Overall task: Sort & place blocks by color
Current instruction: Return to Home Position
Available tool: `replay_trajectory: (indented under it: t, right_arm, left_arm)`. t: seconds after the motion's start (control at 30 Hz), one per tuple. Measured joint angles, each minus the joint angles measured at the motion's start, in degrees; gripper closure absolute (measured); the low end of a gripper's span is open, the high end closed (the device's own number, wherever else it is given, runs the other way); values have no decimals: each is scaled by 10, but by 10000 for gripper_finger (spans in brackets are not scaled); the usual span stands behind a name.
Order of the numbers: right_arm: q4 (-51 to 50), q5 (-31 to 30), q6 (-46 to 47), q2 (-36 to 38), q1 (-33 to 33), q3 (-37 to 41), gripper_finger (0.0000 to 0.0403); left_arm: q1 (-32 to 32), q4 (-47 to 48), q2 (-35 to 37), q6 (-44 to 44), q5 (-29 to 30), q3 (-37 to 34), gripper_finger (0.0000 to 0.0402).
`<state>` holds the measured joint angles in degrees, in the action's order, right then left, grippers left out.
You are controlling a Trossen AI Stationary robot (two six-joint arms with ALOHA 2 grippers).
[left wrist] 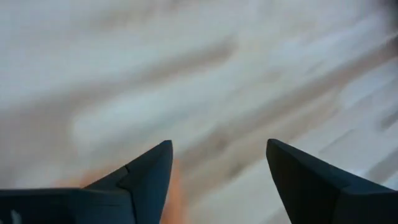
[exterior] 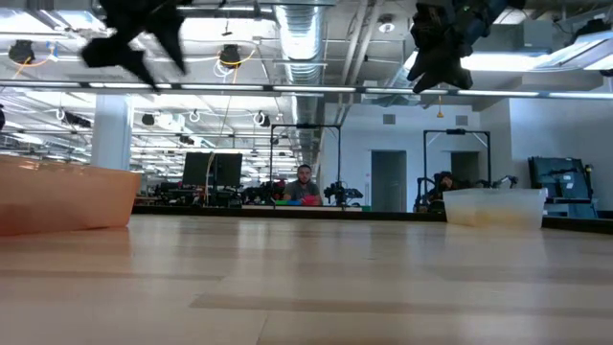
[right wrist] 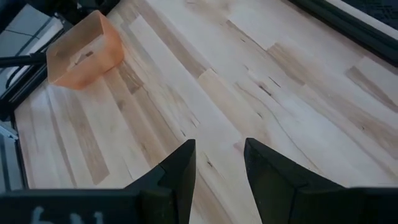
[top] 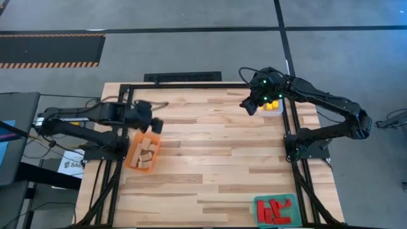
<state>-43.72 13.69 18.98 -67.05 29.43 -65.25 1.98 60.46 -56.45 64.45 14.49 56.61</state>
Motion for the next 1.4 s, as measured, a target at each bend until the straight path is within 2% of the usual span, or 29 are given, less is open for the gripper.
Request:
replay_trajectory:
  t: [0.07, 0.13, 0.33, 0.47, 0.57, 0.67, 0.8, 0.93, 1.03, 1.2, 1.4]
  right_arm:
    - [7, 0, 0, 0, 0, 0, 243]
    - [14, 0, 0, 0, 0, 0, 243]
    - [38, -1, 0, -8, 0, 0, 243]
    - [42, -2, 0, -20, -1, 0, 243]
    - [47, -2, 9, -36, -1, 0, 243]
    - [63, 0, 18, -51, -1, 0, 243]
    - [138, 11, 21, -54, -15, 0, 243]
    - [231, 14, 11, -47, -37, 0, 243]
    - [264, 15, -13, -26, -48, 0, 243]
    - [246, 14, -42, 20, -50, 0, 243]
    - [200, 14, -89, 89, -49, 0, 243]
  left_arm:
    - [17, -55, 0, -59, 35, 15, 162]
    - [41, -123, 0, -120, 38, 15, 171]
    - [109, -357, -22, -325, -39, 3, 213]
    - [148, -484, -33, -398, -96, 3, 255]
    - [175, -528, -33, -425, -132, 3, 295]
    - [200, -530, -32, -444, -157, 3, 339]
    - [228, -544, -32, -465, -212, 3, 392]
    - [246, -564, -31, -502, -276, 3, 395]
    - [254, -576, -31, -506, -299, 3, 400]
    - [256, -594, -24, -505, -307, -13, 401]
    - [256, -713, 10, -475, -307, -96, 401]
